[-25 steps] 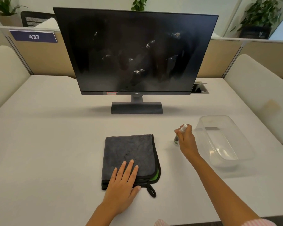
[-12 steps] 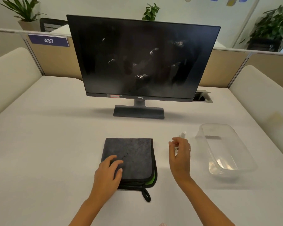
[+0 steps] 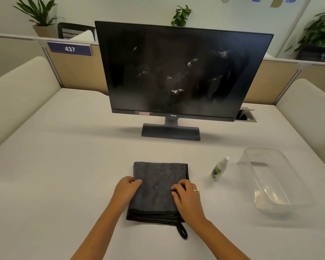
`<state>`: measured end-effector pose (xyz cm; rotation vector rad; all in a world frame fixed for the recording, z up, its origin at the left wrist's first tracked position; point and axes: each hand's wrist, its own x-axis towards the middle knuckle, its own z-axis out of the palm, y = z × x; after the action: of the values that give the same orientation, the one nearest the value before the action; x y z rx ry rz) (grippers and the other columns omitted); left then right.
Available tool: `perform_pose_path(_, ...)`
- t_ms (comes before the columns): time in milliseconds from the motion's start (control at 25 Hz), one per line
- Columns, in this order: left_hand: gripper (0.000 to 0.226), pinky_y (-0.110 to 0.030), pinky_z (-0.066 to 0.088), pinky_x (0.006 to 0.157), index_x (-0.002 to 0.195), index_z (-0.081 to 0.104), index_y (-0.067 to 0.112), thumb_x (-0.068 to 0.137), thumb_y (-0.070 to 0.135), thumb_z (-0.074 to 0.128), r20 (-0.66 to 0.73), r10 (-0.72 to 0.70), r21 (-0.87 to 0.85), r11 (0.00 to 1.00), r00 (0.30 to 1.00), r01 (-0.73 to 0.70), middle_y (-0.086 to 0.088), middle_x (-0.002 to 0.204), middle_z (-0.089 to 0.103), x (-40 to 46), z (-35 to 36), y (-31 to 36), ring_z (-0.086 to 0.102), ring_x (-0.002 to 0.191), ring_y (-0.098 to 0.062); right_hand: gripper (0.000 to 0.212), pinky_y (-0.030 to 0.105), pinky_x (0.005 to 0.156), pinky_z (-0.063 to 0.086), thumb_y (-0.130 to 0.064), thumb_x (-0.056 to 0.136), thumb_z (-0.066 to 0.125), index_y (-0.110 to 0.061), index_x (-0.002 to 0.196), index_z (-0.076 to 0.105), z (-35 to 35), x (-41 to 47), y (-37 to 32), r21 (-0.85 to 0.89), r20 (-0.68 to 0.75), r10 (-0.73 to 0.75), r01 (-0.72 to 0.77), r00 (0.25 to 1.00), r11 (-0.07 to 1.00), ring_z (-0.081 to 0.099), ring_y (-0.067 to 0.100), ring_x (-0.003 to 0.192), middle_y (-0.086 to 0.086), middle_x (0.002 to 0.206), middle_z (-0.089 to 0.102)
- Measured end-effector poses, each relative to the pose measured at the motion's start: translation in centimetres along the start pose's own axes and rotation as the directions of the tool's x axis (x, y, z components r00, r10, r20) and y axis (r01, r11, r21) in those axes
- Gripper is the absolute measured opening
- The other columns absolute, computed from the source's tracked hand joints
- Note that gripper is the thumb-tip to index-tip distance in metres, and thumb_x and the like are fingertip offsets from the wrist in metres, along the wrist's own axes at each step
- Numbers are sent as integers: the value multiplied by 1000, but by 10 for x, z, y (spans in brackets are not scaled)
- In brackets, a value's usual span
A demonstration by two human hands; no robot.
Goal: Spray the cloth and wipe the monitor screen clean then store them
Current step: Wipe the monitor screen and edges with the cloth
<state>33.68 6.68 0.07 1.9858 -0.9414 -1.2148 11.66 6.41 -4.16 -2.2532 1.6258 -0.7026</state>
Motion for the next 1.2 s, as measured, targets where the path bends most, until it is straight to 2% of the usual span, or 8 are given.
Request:
perform_pose_path(200, 27, -21, 51, 68, 106, 57, 17, 90, 39, 56, 124, 128, -88, 989, 984, -118, -1, 105, 64, -6, -5, 10, 62, 91, -14, 13, 31, 91, 47, -23, 89, 62, -27, 101, 60, -1, 8, -11, 181, 15, 189, -189, 982, 965, 49, 12, 102, -6, 112, 54)
perform_pose_path(400, 20, -20, 51, 72, 104, 52, 33, 92, 47, 47, 274, 272, -106, 962, 922, -252, 11, 108, 60, -5, -35, 36, 62, 95, -10, 37, 36, 100, 43, -33, 86, 67, -33, 118, 47, -24, 52, -35, 488, 78, 437, -417, 896, 767, 44, 14, 118, -10, 126, 44)
perform_pose_path(520, 18, -21, 52, 73, 100, 54, 38, 90, 52, 46, 369, 354, -102, 935, 860, -341, 14, 103, 64, -2, -65, 55, 64, 92, -9, 60, 36, 104, 34, -53, 83, 59, -40, 136, 34, -40, 82, -54, 528, 255, 351, -434, 901, 730, 32, 5, 123, -20, 135, 34)
perform_pose_path(600, 17, -21, 53, 73, 94, 57, 40, 88, 53, 48, 434, 400, -120, 914, 807, -389, 14, 97, 66, 1, -90, 67, 66, 90, -8, 67, 31, 102, 35, -63, 78, 55, -45, 138, 30, -51, 98, -67, 515, 397, 238, -429, 887, 742, 34, 2, 123, -26, 135, 35)
perform_pose_path(760, 18, -21, 53, 72, 91, 62, 31, 89, 46, 53, 502, 465, -229, 885, 729, -406, 6, 93, 69, 11, -138, 79, 68, 88, -13, 44, 17, 82, 49, -61, 78, 60, -42, 117, 55, -60, 119, -97, 510, 567, 89, -434, 819, 742, 56, 7, 112, -21, 121, 58)
perform_pose_path(1000, 25, -30, 51, 75, 92, 63, 15, 88, 38, 55, 535, 483, -256, 875, 694, -411, -4, 91, 67, 41, -197, 78, 64, 83, -19, 45, 28, 83, 55, -57, 77, 66, -29, 112, 66, -56, 121, -151, 565, 607, 0, -431, 795, 703, 65, 17, 105, -5, 111, 69)
perform_pose_path(1120, 25, -30, 51, 78, 95, 64, 12, 92, 34, 54, 545, 480, -214, 872, 688, -439, -7, 95, 68, 57, -214, 77, 64, 87, -22, 48, 32, 84, 54, -50, 78, 66, -23, 117, 64, -48, 117, -174, 692, 576, -43, -459, 816, 557, 65, 24, 106, 2, 114, 68)
perform_pose_path(1200, 24, -29, 51, 80, 96, 65, 14, 92, 35, 53, 546, 478, -197, 871, 688, -450, -6, 98, 68, 65, -219, 78, 65, 91, -22, 38, 22, 77, 54, -42, 86, 60, -18, 115, 64, -43, 122, -195, 707, 566, 29, -503, 824, 496, 65, 25, 104, 7, 115, 68)
